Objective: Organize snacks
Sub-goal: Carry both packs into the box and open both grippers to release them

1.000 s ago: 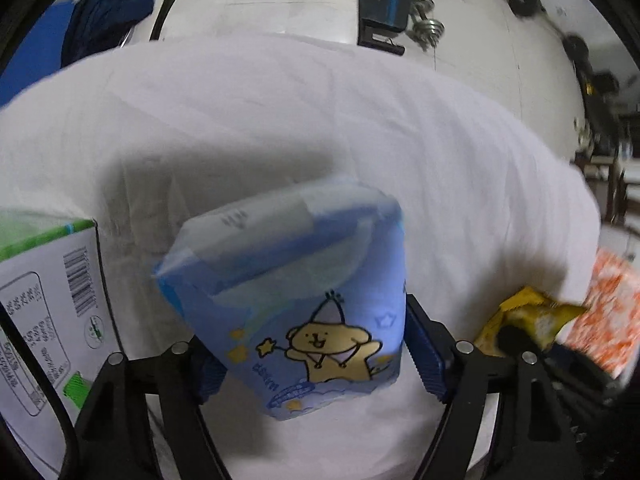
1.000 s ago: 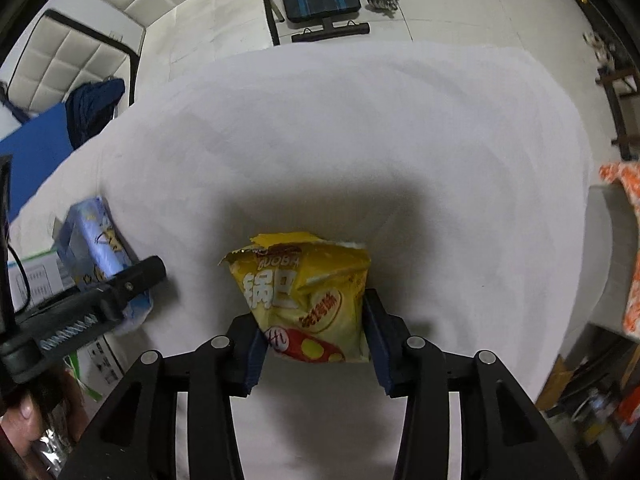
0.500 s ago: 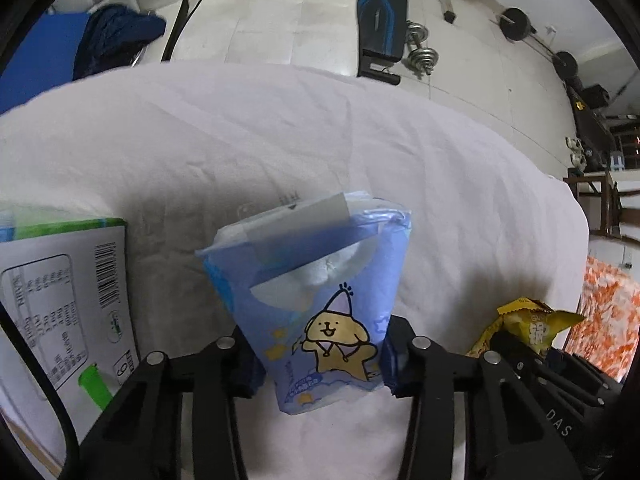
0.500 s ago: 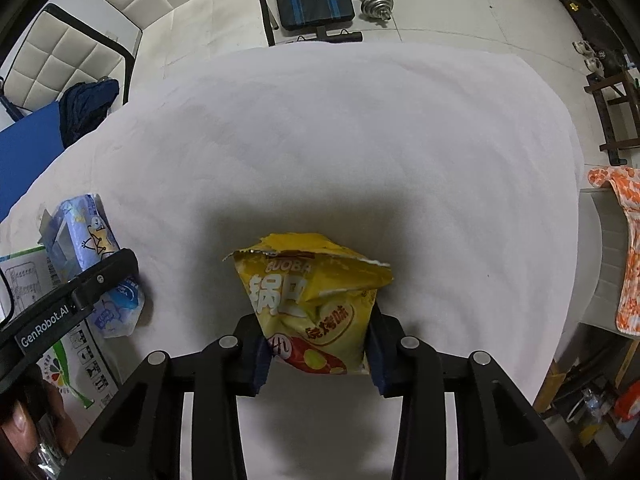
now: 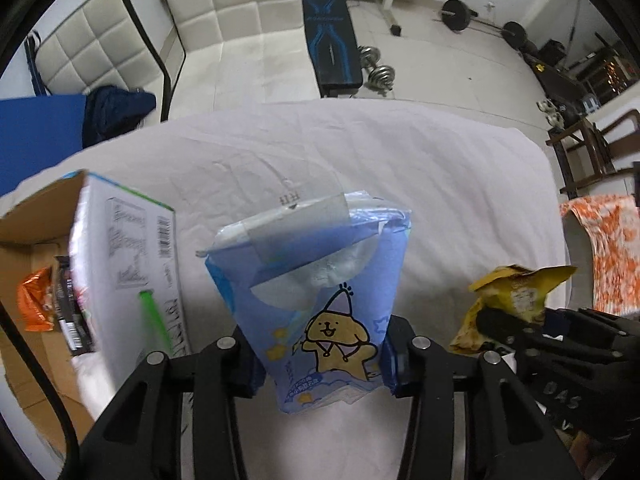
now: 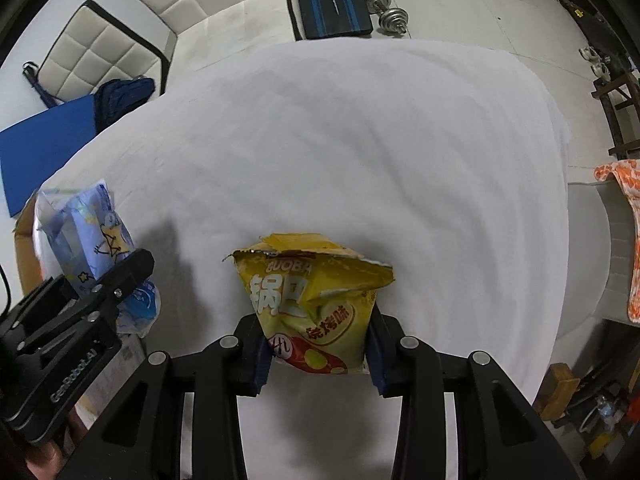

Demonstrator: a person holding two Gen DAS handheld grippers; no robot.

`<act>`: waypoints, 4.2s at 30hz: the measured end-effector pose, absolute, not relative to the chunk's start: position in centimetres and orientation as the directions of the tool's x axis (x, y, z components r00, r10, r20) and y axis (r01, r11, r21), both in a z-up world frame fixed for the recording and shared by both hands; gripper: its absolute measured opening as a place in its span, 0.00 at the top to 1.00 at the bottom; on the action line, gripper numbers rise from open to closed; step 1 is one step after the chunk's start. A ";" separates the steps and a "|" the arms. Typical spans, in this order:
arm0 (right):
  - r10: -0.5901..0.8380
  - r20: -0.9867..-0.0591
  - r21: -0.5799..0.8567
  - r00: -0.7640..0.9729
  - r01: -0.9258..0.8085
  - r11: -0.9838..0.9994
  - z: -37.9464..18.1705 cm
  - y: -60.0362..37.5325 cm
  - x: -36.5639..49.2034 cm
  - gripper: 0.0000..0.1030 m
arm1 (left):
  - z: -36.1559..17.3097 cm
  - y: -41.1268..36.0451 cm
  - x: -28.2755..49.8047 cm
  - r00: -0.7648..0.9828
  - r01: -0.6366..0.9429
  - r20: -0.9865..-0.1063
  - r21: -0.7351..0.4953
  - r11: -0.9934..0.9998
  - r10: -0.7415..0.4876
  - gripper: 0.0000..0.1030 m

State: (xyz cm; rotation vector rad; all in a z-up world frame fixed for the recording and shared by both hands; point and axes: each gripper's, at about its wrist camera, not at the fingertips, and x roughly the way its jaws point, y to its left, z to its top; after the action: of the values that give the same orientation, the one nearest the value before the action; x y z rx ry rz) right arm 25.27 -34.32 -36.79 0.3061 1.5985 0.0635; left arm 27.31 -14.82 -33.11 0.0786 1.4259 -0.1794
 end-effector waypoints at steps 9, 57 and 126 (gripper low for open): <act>0.229 -0.974 0.227 0.006 0.161 0.961 -34.4 -31.9 19.5 0.60 | -29.2 -13.5 24.2 0.209 0.210 -0.973 -0.048 0.977 -0.093 0.60; 0.447 -0.894 0.445 -0.012 -0.136 0.885 -26.8 5.1 15.9 0.60 | -24.3 20.3 16.9 0.247 -0.014 -0.969 -0.035 0.999 -0.031 0.60; 0.206 -0.978 0.206 -0.009 -0.125 0.971 -31.0 4.9 17.4 0.00 | -29.7 23.2 17.3 0.119 -0.040 -0.991 -0.067 0.997 -0.062 0.04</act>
State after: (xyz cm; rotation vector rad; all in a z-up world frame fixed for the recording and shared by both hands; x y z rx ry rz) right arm 17.35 4.93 -31.04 0.0647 1.5588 0.2616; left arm 17.35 23.22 -29.73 -0.0834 1.4523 -0.0162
